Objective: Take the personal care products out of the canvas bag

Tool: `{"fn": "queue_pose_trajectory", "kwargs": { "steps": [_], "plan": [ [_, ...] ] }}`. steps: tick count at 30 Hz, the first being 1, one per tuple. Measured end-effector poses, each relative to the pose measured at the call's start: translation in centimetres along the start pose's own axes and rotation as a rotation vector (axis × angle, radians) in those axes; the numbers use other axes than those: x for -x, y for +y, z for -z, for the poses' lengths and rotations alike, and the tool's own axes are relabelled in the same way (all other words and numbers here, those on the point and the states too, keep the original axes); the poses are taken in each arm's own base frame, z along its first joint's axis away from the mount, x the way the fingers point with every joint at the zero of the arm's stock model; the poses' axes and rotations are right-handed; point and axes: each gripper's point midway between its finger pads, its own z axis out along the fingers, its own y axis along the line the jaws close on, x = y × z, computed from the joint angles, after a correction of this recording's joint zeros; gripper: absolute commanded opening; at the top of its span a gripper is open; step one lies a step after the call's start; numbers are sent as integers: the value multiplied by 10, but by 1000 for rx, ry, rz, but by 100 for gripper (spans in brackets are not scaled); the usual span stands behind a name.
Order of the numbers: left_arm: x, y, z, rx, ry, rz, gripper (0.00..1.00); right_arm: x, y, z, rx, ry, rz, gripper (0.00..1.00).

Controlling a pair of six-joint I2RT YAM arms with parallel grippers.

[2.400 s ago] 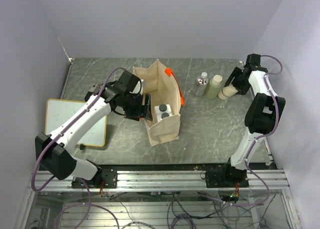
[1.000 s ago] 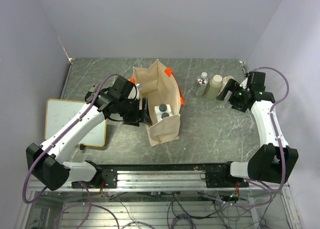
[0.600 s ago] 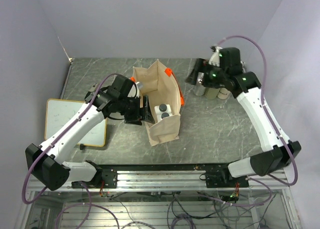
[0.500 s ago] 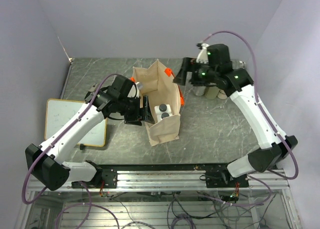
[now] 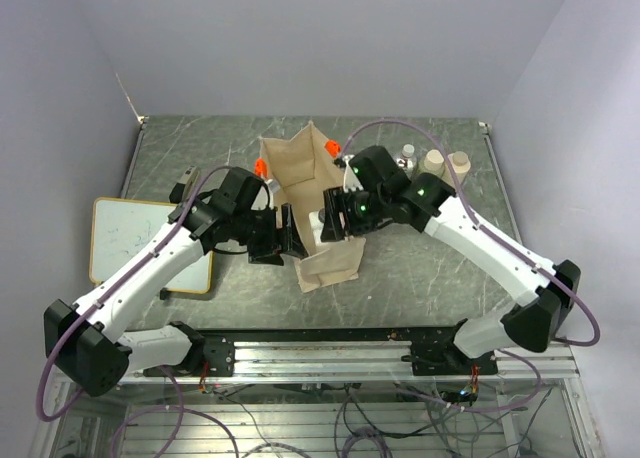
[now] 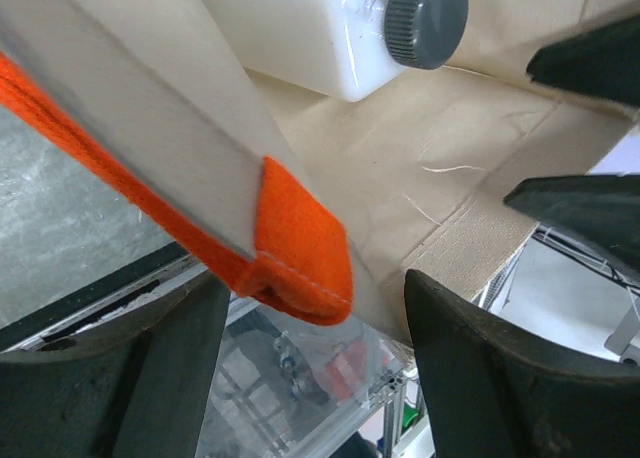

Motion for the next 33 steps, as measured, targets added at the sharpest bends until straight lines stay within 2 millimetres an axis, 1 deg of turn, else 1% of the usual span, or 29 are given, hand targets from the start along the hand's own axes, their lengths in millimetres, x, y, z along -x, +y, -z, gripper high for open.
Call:
{"fn": "queue_pose_trajectory", "kwargs": {
  "steps": [3, 5, 8, 10, 11, 13, 16, 23, 24, 26, 28, 33],
  "plan": [
    [-7, 3, -6, -3, 14, 14, 80, -27, -11, 2, -42, 30, 17, 59],
    [-11, 3, -10, -6, 25, 8, 79, -39, -20, 6, -70, 25, 31, 64],
    [-18, 4, -16, -4, 48, -5, 79, -52, -33, 7, -94, -1, 54, 69],
    [-24, 4, -20, 0, 66, -12, 79, -60, -41, 4, -111, -6, 66, 71],
    [-26, 4, -21, 4, 70, -14, 79, -61, -43, 2, -121, -4, 70, 72],
    [-27, 3, -23, 8, 74, -20, 78, -57, -45, -3, -138, -5, 77, 76],
    [-26, 4, -24, 21, 65, -21, 78, -42, -44, -6, -169, -18, 89, 80],
    [-24, 11, -30, 64, 56, -18, 78, 6, -31, -4, -211, -91, 101, 99],
    [-24, 12, -31, 69, 57, -18, 78, 8, -31, -5, -213, -95, 100, 100],
    [-24, 13, -32, 75, 57, -18, 78, 17, -32, -11, -240, -90, 92, 100],
    [-23, 14, -32, 79, 55, -18, 79, 22, -33, -23, -258, -77, 84, 100],
    [-23, 14, -32, 86, 50, -20, 79, 19, -42, -51, -310, -14, 61, 100]
  ]
}}
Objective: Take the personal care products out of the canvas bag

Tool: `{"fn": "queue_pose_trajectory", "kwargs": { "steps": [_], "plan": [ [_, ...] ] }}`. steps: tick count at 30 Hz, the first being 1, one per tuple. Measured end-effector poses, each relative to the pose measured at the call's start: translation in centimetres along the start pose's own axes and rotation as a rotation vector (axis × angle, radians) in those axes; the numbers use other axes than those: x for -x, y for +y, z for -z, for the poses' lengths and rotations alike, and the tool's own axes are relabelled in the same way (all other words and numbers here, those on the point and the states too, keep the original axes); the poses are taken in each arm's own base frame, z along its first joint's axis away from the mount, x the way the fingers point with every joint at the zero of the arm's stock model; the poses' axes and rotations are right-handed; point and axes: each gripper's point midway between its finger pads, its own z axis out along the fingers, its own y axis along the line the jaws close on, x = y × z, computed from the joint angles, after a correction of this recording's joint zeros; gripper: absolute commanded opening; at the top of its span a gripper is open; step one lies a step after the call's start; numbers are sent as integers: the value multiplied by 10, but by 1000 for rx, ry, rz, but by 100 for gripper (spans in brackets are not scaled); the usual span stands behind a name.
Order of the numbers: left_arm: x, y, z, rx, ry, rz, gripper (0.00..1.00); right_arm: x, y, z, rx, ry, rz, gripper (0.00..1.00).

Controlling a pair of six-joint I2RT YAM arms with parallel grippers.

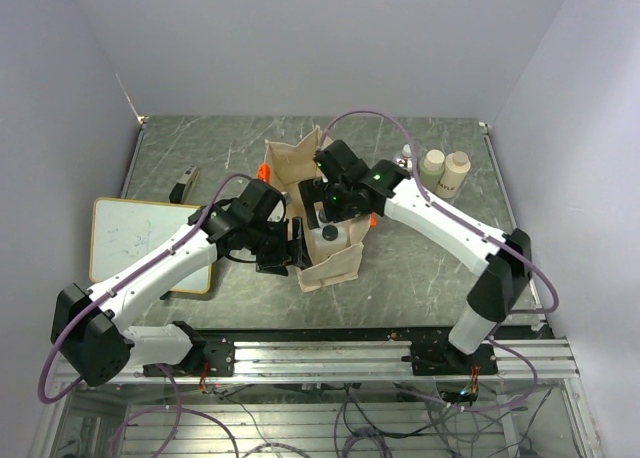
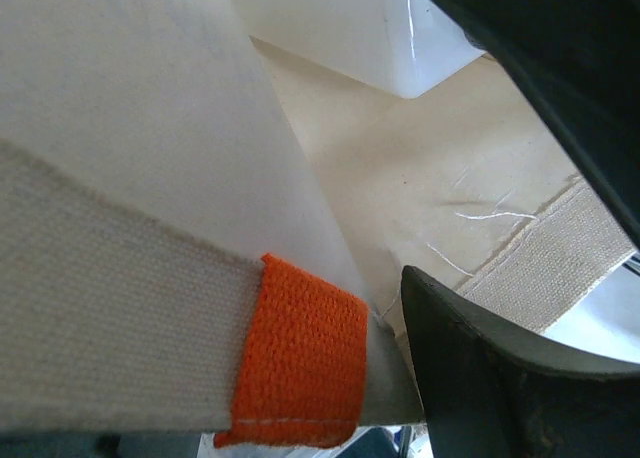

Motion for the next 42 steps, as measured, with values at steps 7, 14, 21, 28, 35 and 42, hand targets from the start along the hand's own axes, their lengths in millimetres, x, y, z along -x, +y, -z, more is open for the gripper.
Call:
{"fn": "queue_pose_trajectory", "kwargs": {
  "steps": [7, 14, 21, 28, 35, 42],
  "plan": [
    [0, 2, 1, 13, 0, 0, 79, -1, -5, -27, -90, 51, -34, 100],
    [3, 1, 3, 22, 0, -27, 79, -12, -13, -55, -187, 107, -47, 95],
    [2, 3, 5, 30, -3, -33, 79, -17, -15, -69, -229, 146, -45, 54],
    [2, 6, 7, 47, -15, -29, 79, 0, -7, -55, -195, 121, -29, 10],
    [2, 7, 9, 55, -18, -17, 79, 50, 11, -16, -66, -15, -94, 0],
    [8, 1, 16, 59, -39, -22, 79, 83, -18, 28, 165, -106, -347, 0]
  ]
}}
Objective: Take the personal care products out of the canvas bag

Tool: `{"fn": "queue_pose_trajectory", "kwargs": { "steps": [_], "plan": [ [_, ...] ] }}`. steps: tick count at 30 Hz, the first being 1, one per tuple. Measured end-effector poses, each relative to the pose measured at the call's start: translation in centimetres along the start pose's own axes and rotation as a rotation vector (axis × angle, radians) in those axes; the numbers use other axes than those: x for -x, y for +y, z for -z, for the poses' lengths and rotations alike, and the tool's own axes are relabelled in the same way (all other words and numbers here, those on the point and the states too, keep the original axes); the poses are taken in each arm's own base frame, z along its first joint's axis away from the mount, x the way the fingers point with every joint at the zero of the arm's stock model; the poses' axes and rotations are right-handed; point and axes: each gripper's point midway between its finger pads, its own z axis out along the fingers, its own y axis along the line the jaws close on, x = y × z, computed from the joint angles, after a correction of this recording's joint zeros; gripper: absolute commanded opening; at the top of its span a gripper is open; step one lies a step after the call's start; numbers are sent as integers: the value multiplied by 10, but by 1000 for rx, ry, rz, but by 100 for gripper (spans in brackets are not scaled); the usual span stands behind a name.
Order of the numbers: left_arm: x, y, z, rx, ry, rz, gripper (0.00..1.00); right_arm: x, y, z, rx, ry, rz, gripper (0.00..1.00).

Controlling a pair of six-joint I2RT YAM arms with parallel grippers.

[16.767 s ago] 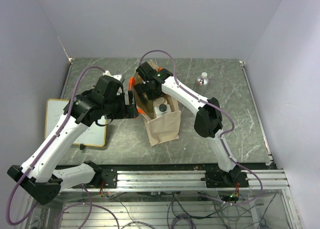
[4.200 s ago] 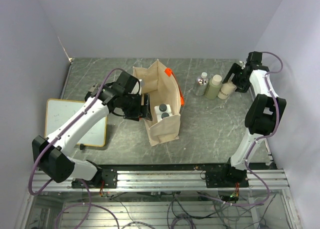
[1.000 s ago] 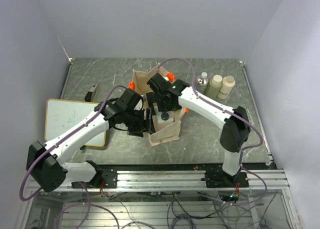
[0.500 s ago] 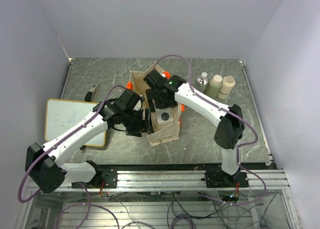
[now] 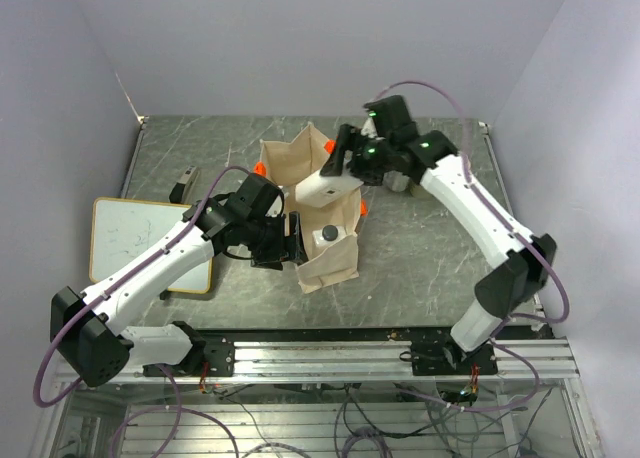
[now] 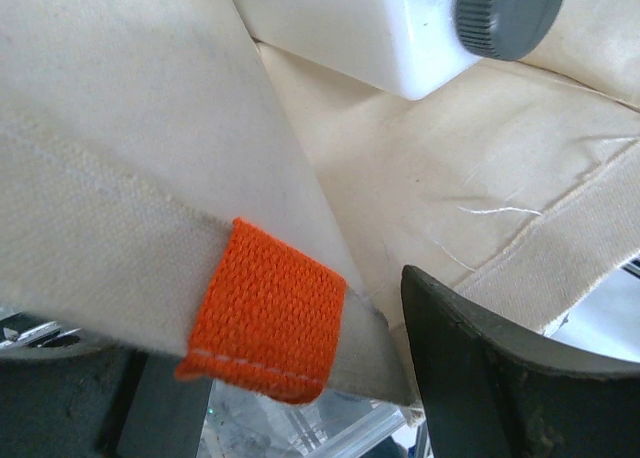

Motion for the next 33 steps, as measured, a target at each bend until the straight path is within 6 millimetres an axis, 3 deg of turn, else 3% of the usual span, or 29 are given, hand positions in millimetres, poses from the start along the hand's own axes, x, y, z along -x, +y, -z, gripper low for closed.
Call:
{"fn": "queue_pose_trajectory", "kwargs": {
  "steps": [5, 9, 14, 17, 20, 23, 27, 33],
  "plan": [
    [0, -1, 0, -1, 0, -3, 78, 23, -28, 29, 148, -64, -221, 0],
    [2, -2, 1, 8, 11, -22, 79, 44, -28, 58, 289, -132, -342, 0],
    [3, -2, 1, 12, 15, -38, 78, 82, -29, 108, 445, -273, -443, 0],
    [3, -2, 1, 11, 13, -39, 79, 100, -41, 137, 455, -379, -454, 0],
    [4, -4, 1, 7, 11, -40, 79, 105, -61, 153, 362, -464, -434, 0],
    [5, -5, 1, 1, 7, -41, 79, 97, -87, 153, 204, -497, -398, 0],
    [5, -5, 1, 0, 5, -42, 79, 69, -131, 136, -26, -437, -348, 0],
    [6, -5, 1, 1, 5, -46, 79, 13, -207, 86, -360, -121, -262, 0]
  ]
}}
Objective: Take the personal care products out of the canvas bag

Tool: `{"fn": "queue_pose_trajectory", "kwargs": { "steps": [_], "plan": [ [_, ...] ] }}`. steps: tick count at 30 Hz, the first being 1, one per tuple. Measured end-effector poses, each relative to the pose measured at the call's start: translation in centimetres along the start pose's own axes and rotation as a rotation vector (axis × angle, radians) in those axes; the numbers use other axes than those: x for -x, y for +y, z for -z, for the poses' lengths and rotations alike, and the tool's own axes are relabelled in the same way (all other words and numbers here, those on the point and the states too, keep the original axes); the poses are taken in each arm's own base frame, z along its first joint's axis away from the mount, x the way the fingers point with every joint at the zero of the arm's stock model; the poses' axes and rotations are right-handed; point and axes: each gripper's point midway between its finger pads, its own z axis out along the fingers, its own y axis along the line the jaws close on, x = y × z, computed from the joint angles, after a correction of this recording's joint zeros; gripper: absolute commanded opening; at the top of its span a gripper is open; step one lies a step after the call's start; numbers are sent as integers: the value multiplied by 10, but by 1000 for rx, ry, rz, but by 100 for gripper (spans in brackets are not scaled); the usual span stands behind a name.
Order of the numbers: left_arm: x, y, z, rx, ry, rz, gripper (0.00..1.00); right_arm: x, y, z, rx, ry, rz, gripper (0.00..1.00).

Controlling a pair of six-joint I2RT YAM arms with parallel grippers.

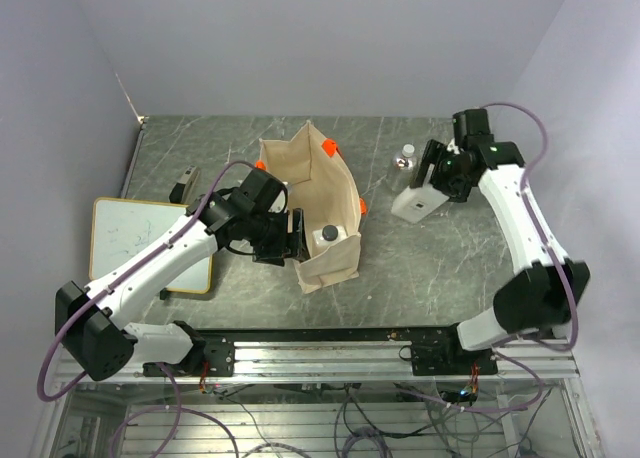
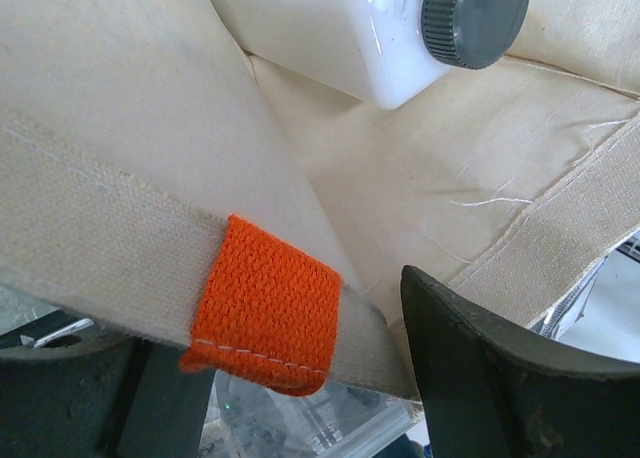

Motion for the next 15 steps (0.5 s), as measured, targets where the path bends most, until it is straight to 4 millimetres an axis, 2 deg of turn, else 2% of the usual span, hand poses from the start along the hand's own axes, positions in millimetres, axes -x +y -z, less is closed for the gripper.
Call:
{"fn": "queue_pose_trajectory", "kwargs": {
  "steps": [4, 7, 10, 13, 15],
  "plan": [
    [2, -2, 1, -1, -2, -4, 79, -15, -30, -41, -142, 123, 80, 0],
    [3, -3, 1, -1, -3, -5, 79, -14, -38, -52, -184, 137, 116, 0],
    [4, -3, 2, -1, -7, -5, 79, -1, -35, -58, -200, 128, 144, 0],
    [5, -3, 3, 2, -11, -6, 79, 20, -24, -73, -207, 96, 175, 0],
    [7, -4, 4, 5, -17, -7, 79, 26, -18, -85, -210, 90, 195, 0]
  ]
}}
